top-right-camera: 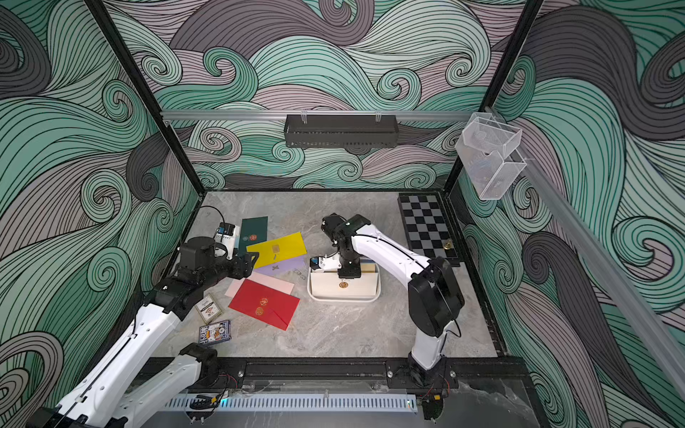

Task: Put the sealed envelopes into the storage box
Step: Place the envelope in the storage box.

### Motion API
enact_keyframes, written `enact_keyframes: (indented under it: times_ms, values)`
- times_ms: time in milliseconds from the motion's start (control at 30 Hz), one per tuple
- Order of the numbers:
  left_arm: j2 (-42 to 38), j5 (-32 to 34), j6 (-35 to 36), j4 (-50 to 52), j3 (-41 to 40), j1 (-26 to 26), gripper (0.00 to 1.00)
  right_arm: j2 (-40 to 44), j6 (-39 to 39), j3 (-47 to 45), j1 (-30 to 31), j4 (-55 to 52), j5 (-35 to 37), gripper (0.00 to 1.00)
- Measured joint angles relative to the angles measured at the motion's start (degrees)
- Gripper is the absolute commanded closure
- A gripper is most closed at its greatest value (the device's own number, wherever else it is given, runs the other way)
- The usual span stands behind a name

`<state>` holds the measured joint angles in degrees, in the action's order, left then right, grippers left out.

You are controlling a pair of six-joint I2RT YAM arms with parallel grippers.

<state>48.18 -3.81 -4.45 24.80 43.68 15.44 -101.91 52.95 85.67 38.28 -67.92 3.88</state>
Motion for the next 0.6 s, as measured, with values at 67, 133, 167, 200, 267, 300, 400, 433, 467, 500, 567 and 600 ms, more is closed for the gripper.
enact_keyframes:
  times_ms: [67, 133, 167, 200, 267, 300, 400, 433, 467, 500, 567, 600]
  values:
    - [0.09, -0.31, 0.0, 0.0, 0.0, 0.0, 0.25, -0.37, -0.11, 0.33, 0.02, 0.0, -0.52, 0.74]
    - [0.11, -0.48, -0.02, 0.04, 0.0, 0.0, 0.25, -0.66, -0.39, 0.81, 0.02, 0.0, -0.85, 0.73]
    - [0.11, -0.5, -0.02, 0.02, 0.0, 0.0, 0.25, -0.76, -0.72, 1.22, 0.02, -0.02, -0.83, 0.71]
    - [0.13, -0.5, -0.04, 0.02, 0.0, 0.0, 0.25, -0.9, -0.98, 1.68, 0.0, -0.02, -0.79, 0.69]
    - [0.66, -0.52, -0.15, -0.02, 0.0, 0.0, 0.25, -1.44, -2.34, 3.15, -0.13, 0.02, -0.52, 0.62]
    - [1.01, -0.55, -0.28, 0.0, 0.0, 0.0, 0.25, -1.84, -3.02, 4.04, -0.33, 0.17, -0.37, 0.61]
    - [2.78, -0.72, -0.98, 0.02, 0.02, 0.0, 0.25, -2.91, -5.35, 6.93, -1.27, 1.2, -0.13, 0.58]
    - [3.37, -0.72, -1.33, 0.04, 0.04, 0.0, 0.25, -3.04, -6.43, 7.69, -1.84, 1.84, -0.13, 0.55]
    - [3.85, -0.72, -1.73, 0.04, 0.09, 0.0, 0.25, -3.04, -7.45, 8.2, -2.43, 2.62, -0.31, 0.53]
    - [4.39, -0.7, -2.34, 0.04, 0.22, 0.0, 0.25, -2.86, -9.11, 8.74, -3.28, 3.58, -0.48, 0.51]
    - [5.97, -0.52, -4.02, 0.15, 0.87, 0.0, 0.25, -2.27, -12.24, 9.01, -4.96, 6.36, -1.16, 0.46]
    - [7.56, -0.22, -5.33, 0.5, 1.84, 0.0, 0.27, -1.75, -14.82, 8.92, -6.12, 8.31, -1.77, 0.45]
